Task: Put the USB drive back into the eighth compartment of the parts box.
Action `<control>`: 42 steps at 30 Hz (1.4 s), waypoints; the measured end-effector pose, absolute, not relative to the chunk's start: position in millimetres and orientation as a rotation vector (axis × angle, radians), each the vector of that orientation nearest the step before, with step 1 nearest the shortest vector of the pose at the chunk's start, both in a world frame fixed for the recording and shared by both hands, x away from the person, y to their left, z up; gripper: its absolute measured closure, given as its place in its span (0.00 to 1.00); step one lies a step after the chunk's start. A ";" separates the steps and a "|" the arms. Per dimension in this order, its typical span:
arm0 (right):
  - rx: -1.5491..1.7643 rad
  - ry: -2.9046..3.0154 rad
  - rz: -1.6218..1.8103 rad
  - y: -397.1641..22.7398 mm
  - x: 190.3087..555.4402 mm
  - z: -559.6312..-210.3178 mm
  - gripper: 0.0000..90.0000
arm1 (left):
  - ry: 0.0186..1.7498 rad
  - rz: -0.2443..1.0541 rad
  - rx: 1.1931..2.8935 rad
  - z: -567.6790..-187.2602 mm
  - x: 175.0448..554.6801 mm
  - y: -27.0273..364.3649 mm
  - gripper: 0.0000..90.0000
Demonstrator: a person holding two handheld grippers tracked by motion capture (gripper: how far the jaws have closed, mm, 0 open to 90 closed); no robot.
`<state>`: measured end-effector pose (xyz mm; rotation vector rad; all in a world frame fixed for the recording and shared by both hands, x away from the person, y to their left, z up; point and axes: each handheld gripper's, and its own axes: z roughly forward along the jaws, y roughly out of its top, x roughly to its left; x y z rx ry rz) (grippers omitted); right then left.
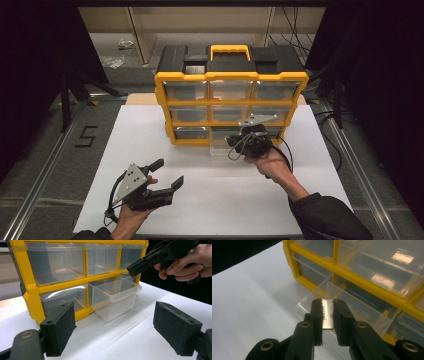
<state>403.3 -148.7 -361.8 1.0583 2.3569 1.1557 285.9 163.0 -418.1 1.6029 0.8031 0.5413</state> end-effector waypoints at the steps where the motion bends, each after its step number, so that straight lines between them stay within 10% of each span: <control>1: 1.063 2.355 1.153 -149.6 403.9 -361.8 0.88 | 0.803 0.542 1.603 -418.1 286.0 162.9 0.19; 42: 1.125 2.327 1.072 -160.1 420.5 -383.9 0.88 | 0.811 0.545 1.610 -418.5 286.4 162.8 0.20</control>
